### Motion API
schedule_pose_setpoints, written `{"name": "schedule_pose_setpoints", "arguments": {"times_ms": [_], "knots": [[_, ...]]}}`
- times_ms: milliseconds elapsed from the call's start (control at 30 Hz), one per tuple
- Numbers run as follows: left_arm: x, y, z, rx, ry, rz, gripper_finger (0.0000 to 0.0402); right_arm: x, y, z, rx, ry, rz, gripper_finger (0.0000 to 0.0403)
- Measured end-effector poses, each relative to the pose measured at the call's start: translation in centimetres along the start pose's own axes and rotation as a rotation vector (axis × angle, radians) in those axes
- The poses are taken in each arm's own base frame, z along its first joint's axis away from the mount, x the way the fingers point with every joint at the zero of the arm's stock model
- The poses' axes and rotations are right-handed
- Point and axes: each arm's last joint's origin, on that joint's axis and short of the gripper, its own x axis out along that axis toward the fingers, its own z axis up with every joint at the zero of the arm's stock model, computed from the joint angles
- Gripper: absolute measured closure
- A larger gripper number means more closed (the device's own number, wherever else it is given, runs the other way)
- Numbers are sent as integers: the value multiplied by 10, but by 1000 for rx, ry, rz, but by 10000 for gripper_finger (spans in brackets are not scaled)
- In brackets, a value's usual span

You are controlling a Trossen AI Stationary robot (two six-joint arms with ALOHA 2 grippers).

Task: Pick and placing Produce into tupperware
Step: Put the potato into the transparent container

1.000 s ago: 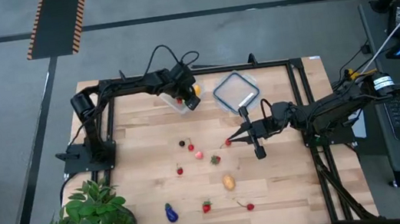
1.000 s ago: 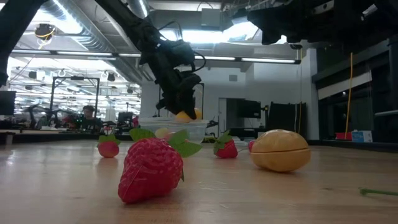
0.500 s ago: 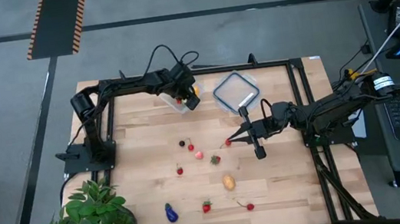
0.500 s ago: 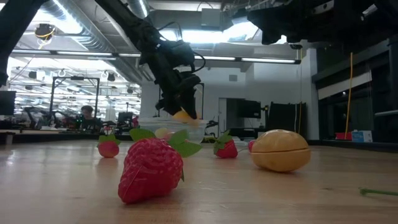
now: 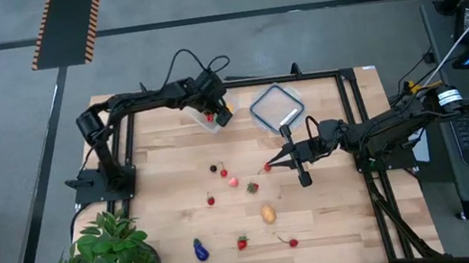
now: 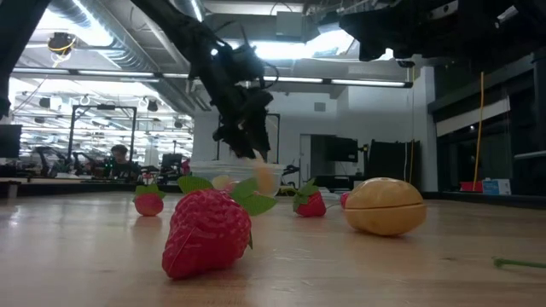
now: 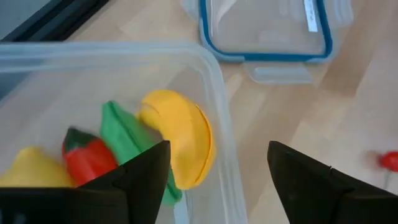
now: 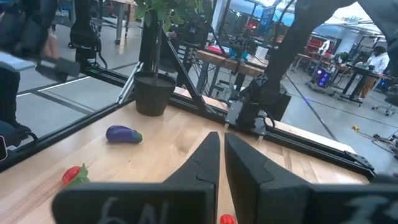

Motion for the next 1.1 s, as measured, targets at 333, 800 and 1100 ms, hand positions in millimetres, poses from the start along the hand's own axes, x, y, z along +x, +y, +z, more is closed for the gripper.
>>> {"name": "schedule_pose_setpoints", "arguments": {"times_ms": [333, 800, 1100], "knots": [[-69, -27, -4, 57, -59, -14, 144, 0, 0, 0, 4, 1, 0, 375], [-114, -114, -134, 283, -442, -154, 144, 0, 2, -1, 62, 10, 13, 375], [-132, -127, -214, 469, -706, -446, 144, 6, 16, 12, 144, -32, 71, 375]]}}
